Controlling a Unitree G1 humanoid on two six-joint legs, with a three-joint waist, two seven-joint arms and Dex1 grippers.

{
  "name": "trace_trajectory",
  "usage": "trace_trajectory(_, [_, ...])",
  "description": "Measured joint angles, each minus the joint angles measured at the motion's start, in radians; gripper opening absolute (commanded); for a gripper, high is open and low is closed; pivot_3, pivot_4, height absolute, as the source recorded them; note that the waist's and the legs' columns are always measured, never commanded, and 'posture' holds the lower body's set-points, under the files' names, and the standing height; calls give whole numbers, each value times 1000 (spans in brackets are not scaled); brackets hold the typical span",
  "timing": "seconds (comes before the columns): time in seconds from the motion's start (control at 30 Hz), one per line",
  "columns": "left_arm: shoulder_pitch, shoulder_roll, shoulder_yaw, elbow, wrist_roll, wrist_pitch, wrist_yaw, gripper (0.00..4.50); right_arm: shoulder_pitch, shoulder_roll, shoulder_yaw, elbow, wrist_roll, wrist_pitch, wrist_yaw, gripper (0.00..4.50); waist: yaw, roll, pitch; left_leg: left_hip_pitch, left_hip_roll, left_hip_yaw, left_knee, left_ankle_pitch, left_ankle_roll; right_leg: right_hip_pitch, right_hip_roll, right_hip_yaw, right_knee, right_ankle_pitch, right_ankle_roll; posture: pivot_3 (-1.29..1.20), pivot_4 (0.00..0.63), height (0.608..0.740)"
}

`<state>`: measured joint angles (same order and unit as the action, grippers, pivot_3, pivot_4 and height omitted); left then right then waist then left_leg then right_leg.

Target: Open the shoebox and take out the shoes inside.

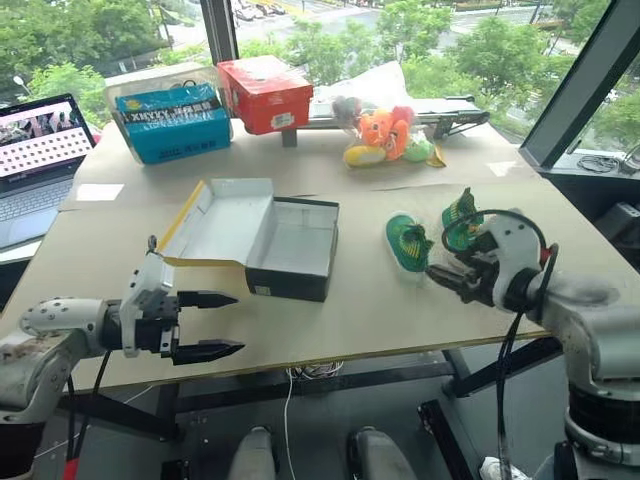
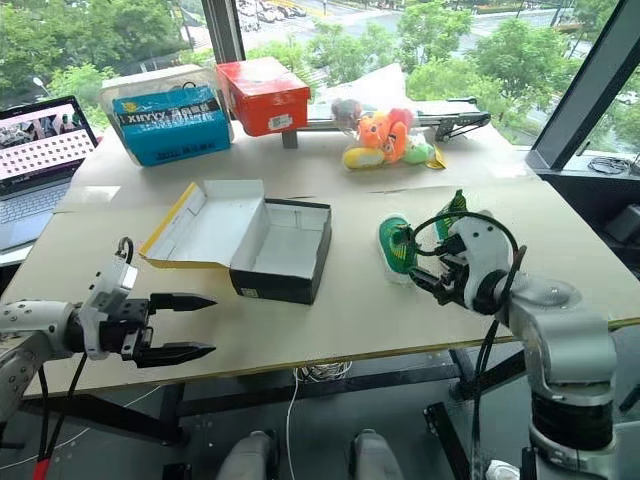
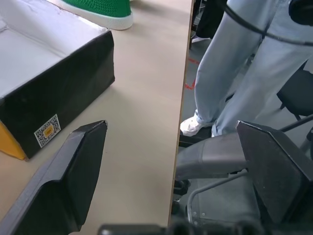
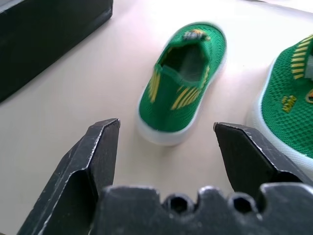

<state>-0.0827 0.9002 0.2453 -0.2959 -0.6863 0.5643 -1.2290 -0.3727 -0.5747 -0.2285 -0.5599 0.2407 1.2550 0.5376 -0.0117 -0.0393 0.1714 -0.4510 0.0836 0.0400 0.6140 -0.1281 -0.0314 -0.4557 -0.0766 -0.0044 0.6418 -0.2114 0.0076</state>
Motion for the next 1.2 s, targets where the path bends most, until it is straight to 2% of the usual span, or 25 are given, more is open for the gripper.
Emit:
trace_trajectory(0.13, [100, -157, 56, 4, 41, -43, 186, 4500, 169, 126, 7, -80, -63, -70, -153, 3677, 1, 0, 0, -1, 0, 0, 1, 3, 6, 0, 0, 0, 0, -1, 1, 0, 150, 732])
trace_trajectory(0.27, [170, -301, 102, -2, 118, -84, 415, 4500, 286, 183, 85, -138, -153, -140, -295, 3677, -6, 0, 0, 1, 0, 1, 1, 0, -1, 0, 0, 2, 1, 0, 2, 0, 150, 732])
trace_trajectory(0.37, [169, -437, 156, 8, 141, -87, 621, 4500, 308, 217, 177, -145, -228, -236, -388, 3677, -10, 0, 0, 7, 0, 1, 0, -1, -1, 4, 0, 3, 0, 1, 2, 0, 150, 732])
trace_trajectory(0.5, [113, -563, 173, 81, 219, -100, 867, 4500, 301, 257, 228, -67, -321, -395, -502, 3677, 0, -1, -1, 8, -1, 1, 0, -1, -1, 8, 0, 3, -1, 1, 3, 0, 150, 732])
trace_trajectory(0.7, [36, -614, 139, 171, 332, -168, 1010, 4500, 298, 293, 264, 69, -356, -597, -537, 3677, 1, -1, -1, 10, -1, 1, 0, -1, -2, 16, 0, 3, -8, 3, 6, 0, 150, 732])
trace_trajectory(0.87, [-9, -631, 106, 216, 354, -197, 1020, 4500, 304, 319, 256, 130, -341, -725, -519, 3677, 4, -1, -2, 10, -1, 1, 0, -1, -2, 17, 0, 2, -10, 4, 8, 0, 150, 732])
trace_trajectory(1.2, [-42, -631, 80, 283, 383, -261, 1020, 4500, 304, 341, 214, 227, -305, -785, -494, 3677, 8, 3, -4, 10, -2, 1, -1, -1, -2, 18, -1, 2, -13, 5, 10, 0, 150, 732])
